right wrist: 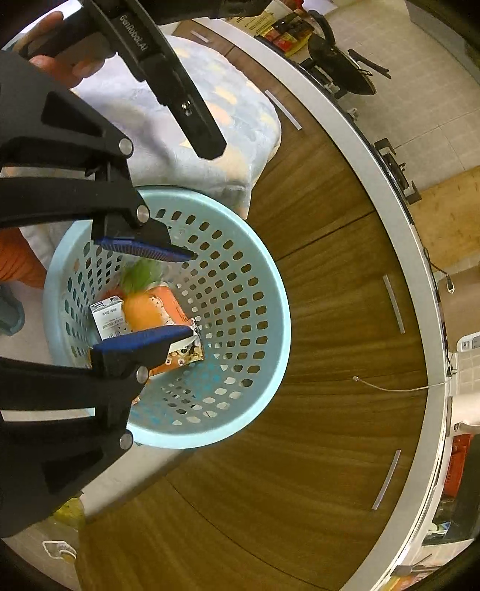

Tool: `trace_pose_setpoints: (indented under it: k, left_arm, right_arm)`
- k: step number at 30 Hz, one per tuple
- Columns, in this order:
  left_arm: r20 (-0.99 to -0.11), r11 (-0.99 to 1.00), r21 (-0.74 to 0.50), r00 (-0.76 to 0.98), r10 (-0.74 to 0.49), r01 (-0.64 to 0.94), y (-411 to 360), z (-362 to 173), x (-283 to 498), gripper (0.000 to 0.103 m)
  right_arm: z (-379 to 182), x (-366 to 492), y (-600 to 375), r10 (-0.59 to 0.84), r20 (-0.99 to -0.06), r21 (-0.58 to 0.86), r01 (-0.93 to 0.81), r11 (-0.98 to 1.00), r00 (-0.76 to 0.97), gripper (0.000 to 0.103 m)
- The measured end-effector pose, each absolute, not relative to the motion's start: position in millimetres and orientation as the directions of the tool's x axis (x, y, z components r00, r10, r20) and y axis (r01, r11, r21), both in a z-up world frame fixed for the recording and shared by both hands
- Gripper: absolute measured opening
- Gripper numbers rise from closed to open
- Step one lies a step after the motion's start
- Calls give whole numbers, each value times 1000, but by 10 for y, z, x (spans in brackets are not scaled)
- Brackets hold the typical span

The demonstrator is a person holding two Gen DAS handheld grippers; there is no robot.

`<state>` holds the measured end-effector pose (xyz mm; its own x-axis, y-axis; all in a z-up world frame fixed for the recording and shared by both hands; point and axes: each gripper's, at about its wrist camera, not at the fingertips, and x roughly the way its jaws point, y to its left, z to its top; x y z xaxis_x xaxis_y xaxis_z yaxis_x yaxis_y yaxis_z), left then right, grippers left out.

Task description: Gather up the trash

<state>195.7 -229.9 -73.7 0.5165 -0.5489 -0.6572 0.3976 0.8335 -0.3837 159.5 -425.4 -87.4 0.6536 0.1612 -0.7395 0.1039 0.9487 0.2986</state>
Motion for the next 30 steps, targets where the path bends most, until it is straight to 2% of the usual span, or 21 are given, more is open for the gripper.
trace_pose_setpoints:
  k: [3,6,11,13,14,17,19,23,30]
  left_arm:
    - [-648,837,-383,533,-544,390,-2192,-704,1913,48]
    - [-631,850,-375,571,-526,369,-2047,-661,1825,53]
    - [-596,892,-308,663,-452,332,-1798,-554,1586,67]
    - [-577,916,-269,712,-400,296,-1706,-514,1452,75]
    - [-572,926,-251,729,-376,281,-1660,-501,1395,78]
    - [-540,963,-157,797,-271,221,-1585,-457,1211,79]
    - [-499,978,-107,842,-207,177,-1531,-409,1116,82]
    - [-386,997,1,920,-71,78,-1457,-353,913,87]
    - [-384,996,28,921,-70,88,-1455,-341,898,87]
  right_arm:
    - [-842,1558,-4215,152,-733,288,101,952,663,33]
    - [-768,1503,-4142,135,-717,274,98,957,684,33]
    - [-563,1320,-3976,98,-653,231,74,970,751,36]
    - [-488,1260,-3897,81,-627,206,65,976,775,45]
    - [-446,1219,-3840,74,-609,192,57,980,790,46]
    - [-348,1110,-3703,53,-557,152,38,988,829,49]
    - [-304,1023,-3628,48,-511,142,29,989,858,62]
    - [-237,891,-3545,10,-440,116,46,992,898,64]
    - [-183,828,-3496,-30,-382,86,68,994,924,64]
